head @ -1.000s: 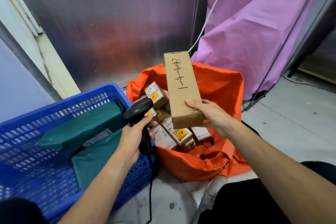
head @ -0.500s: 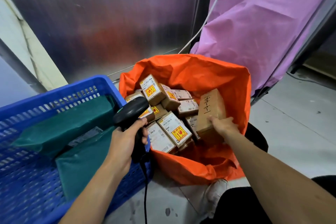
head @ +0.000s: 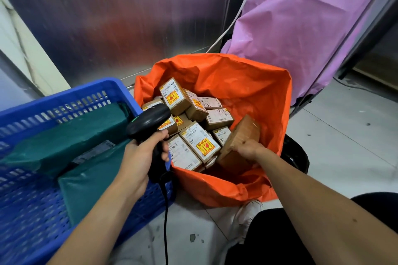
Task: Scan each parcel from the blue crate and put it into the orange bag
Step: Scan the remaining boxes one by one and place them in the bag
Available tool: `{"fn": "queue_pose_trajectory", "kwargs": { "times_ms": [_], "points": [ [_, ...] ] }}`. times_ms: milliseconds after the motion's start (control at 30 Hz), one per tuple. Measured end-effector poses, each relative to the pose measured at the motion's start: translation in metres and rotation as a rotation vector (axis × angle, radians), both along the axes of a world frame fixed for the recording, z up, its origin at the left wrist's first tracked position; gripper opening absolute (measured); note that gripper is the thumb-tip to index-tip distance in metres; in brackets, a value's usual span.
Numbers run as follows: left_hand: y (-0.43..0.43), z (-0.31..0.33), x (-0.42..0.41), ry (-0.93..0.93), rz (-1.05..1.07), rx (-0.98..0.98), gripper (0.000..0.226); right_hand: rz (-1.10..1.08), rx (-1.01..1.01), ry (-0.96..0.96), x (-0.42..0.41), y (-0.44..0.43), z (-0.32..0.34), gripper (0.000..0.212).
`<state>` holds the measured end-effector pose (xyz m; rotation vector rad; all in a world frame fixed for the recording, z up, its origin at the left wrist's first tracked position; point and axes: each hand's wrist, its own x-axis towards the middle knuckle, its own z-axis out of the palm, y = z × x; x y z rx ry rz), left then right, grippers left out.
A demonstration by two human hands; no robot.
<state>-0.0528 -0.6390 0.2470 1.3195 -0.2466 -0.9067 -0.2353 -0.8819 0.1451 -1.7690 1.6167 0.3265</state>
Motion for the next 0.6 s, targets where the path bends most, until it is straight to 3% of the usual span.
{"fn": "queue_pose_trajectory", "kwargs": {
  "times_ms": [67, 200, 333, 467, 600],
  "points": [
    [0.001, 0.001, 0.0, -0.003, 0.0, 0.006, 0.012, 0.021, -0.014, 0.037, -0.004, -0.004, -0.005, 0.069],
    [0.003, 0.001, -0.002, -0.023, -0.004, 0.027, 0.013, 0.145, -0.055, 0.106, -0.005, -0.004, 0.001, 0.06],
    [0.005, 0.004, -0.003, -0.041, -0.004, 0.051, 0.014, 0.241, -0.023, 0.113, 0.003, -0.006, 0.024, 0.035],
    [0.01, 0.018, -0.001, -0.05, 0.021, 0.079, 0.011, 0.321, -0.132, 0.1, 0.022, -0.003, 0.057, 0.049],
    [0.023, 0.036, 0.009, -0.085, 0.051, 0.096, 0.012, 0.485, -0.151, 0.024, 0.052, 0.016, 0.111, 0.047]
  ]
}}
